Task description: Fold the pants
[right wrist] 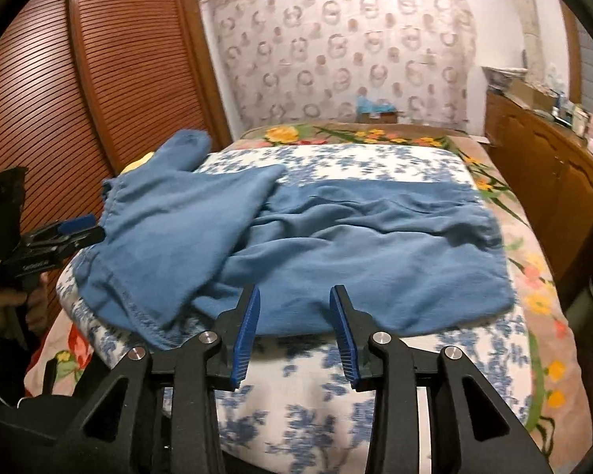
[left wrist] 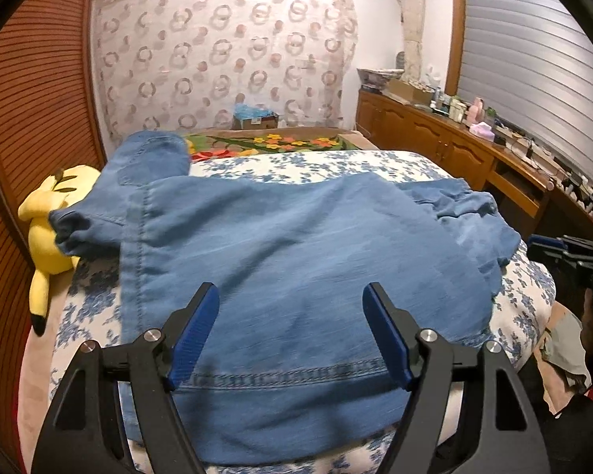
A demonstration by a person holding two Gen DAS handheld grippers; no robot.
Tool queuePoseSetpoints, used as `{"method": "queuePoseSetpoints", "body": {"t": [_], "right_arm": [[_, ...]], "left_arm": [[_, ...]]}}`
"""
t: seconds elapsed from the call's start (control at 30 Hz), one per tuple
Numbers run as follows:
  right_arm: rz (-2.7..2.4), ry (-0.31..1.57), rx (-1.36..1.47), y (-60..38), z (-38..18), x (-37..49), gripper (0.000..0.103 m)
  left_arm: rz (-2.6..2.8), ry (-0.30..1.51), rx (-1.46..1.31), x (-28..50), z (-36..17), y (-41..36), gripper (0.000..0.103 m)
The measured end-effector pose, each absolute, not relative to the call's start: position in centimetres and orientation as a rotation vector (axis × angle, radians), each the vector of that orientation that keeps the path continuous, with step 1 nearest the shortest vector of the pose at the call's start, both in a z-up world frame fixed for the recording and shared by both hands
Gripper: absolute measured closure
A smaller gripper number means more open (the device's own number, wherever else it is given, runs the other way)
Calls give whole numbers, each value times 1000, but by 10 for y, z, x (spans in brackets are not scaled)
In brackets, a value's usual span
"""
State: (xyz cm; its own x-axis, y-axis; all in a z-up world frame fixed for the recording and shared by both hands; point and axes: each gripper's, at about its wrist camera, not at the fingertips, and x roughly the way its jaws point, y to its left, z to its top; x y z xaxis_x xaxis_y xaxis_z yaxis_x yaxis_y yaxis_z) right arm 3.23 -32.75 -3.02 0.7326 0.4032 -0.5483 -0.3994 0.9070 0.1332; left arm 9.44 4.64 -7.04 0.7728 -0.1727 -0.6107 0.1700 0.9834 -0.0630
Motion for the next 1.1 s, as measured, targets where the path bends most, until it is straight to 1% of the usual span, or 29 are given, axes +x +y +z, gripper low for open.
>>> {"method": "queuePoseSetpoints", "body": {"t": [0.17,0.7,1.1], "right_arm": [[387,606,21,-332,-36,32,60],[246,619,54,-348,-29,35,59],[151,656,106,-365,-36,54,59]], "left_arm": [[-218,665,13,97,-68,30,27],[-279,675,45,105,-67,-3,27],[-286,736,49,117,-89,-16,27]]}}
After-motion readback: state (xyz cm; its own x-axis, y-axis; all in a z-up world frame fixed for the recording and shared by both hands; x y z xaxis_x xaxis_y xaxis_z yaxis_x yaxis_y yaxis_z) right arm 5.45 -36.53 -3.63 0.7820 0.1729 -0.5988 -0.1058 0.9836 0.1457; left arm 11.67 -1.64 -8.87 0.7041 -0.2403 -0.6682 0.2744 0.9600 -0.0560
